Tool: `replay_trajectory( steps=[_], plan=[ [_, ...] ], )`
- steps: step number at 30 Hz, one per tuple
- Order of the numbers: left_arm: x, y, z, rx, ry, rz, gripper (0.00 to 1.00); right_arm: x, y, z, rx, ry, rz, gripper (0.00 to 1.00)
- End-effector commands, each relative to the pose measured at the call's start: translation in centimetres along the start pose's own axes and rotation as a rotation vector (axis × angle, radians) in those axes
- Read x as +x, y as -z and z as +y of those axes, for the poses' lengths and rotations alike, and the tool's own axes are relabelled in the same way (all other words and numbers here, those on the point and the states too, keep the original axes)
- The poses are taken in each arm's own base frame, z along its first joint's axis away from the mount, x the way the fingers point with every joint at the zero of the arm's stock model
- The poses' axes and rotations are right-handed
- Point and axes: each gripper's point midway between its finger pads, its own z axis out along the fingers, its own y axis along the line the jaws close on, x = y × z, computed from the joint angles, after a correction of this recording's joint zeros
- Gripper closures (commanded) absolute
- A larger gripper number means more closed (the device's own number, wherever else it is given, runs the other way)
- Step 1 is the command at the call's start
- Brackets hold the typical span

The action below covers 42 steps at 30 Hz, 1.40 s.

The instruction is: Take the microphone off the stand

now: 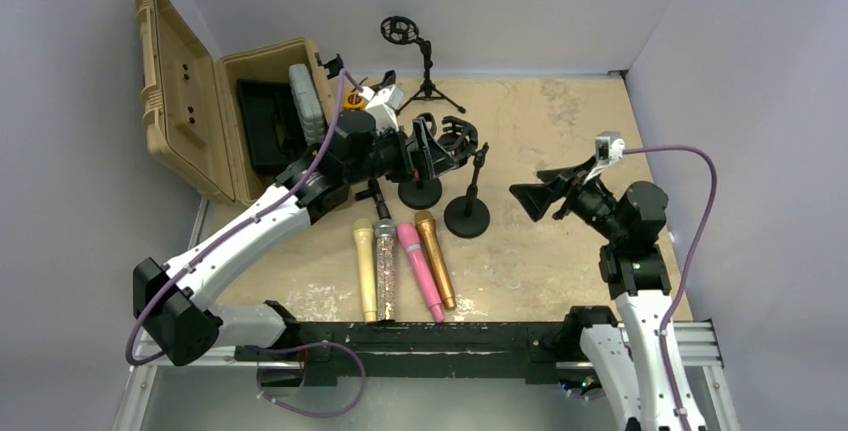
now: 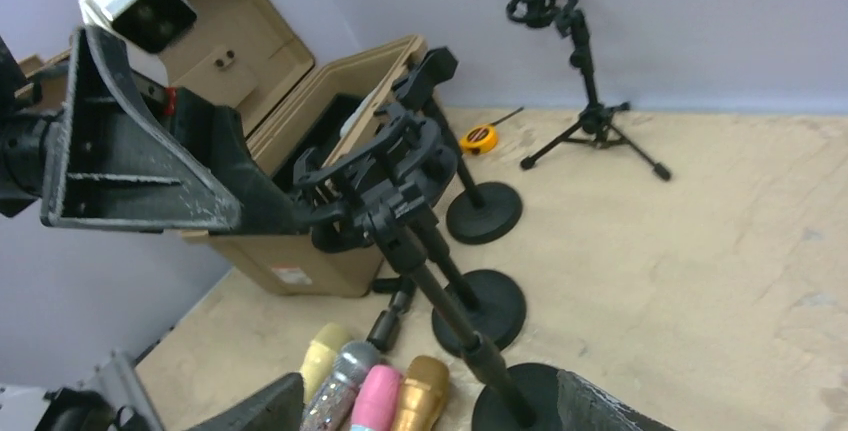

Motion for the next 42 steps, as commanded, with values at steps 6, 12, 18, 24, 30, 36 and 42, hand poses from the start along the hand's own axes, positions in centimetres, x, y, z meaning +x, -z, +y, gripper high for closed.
replay_trajectory(
  steps=[6, 12, 18, 24, 30, 36, 42],
  plan=[
    [-1.5, 3.5, 0.0, -0.022, -0.169, -0.079, 0.01, 0.2, -2.0, 3.4, -0.210, 0.012, 0.021, 0.11],
    [-4.4, 8.5, -4.4, 0.090, -0.394, -0.169, 0.01, -0.5, -4.2, 4.9, -0.292, -0.064, -0.018, 0.12],
    [-7.8, 12.7, -5.2, 0.024, -0.633, -0.316, 0.01, -1.5, -6.8, 6.0, -0.317, -0.081, -0.027, 0.14],
    [-8.3, 14.0, -3.0, -0.055, -0.741, -0.427, 0.01, -1.6, -7.8, 4.8, -0.261, -0.134, -0.034, 0.24],
    [-7.6, 13.6, -0.9, -0.098, -0.758, -0.455, 0.02, -1.4, -7.6, 5.8, -0.325, -0.251, -0.045, 0.25],
    [-6.7, 13.3, 0.2, -0.104, -0.763, -0.468, 0.04, -2.6, -8.8, 4.9, -0.266, -0.234, -0.054, 0.28],
    [-6.6, 13.7, 0.6, -0.145, -0.798, -0.486, 0.04, -1.7, -9.4, 3.8, -0.224, -0.268, -0.046, 0.34]
  ],
)
